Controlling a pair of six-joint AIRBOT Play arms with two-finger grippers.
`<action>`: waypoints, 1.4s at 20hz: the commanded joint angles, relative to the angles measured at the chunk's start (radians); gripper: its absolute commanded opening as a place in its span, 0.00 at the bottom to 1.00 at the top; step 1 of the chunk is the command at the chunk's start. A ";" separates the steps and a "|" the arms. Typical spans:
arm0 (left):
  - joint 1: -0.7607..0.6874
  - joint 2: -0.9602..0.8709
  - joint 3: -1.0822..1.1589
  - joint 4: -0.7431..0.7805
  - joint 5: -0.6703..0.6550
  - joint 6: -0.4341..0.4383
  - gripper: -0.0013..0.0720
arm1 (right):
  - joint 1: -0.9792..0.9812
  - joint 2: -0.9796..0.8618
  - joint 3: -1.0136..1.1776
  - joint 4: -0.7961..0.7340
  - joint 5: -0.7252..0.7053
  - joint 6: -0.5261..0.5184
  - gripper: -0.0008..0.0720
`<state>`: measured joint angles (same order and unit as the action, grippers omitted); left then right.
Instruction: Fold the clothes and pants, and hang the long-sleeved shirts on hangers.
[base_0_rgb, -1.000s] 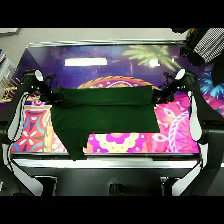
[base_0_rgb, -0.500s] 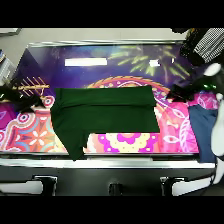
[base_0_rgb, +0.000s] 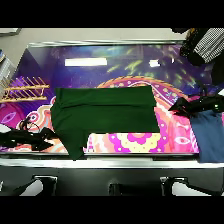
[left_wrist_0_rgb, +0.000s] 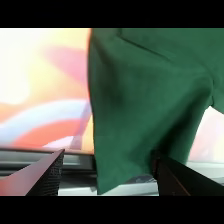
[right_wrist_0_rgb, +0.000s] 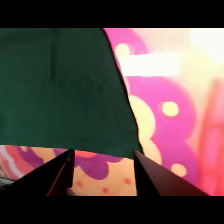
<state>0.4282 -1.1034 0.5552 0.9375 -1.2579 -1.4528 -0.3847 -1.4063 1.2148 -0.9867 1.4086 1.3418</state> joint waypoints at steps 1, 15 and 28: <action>-0.069 0.018 -0.081 -0.057 0.117 0.013 0.83 | -0.004 0.021 -0.025 0.068 0.001 -0.011 0.58; -0.216 -0.084 -0.081 -0.085 0.212 -0.012 0.04 | -0.039 0.090 -0.024 0.032 -0.003 0.005 0.53; -0.216 -0.083 -0.045 -0.085 0.201 -0.012 0.04 | -0.079 -0.051 -0.325 0.067 -0.212 -0.118 0.54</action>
<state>0.2131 -1.1870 0.5056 0.8570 -1.0519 -1.4654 -0.4633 -1.4502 0.9585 -0.9581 1.2663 1.2686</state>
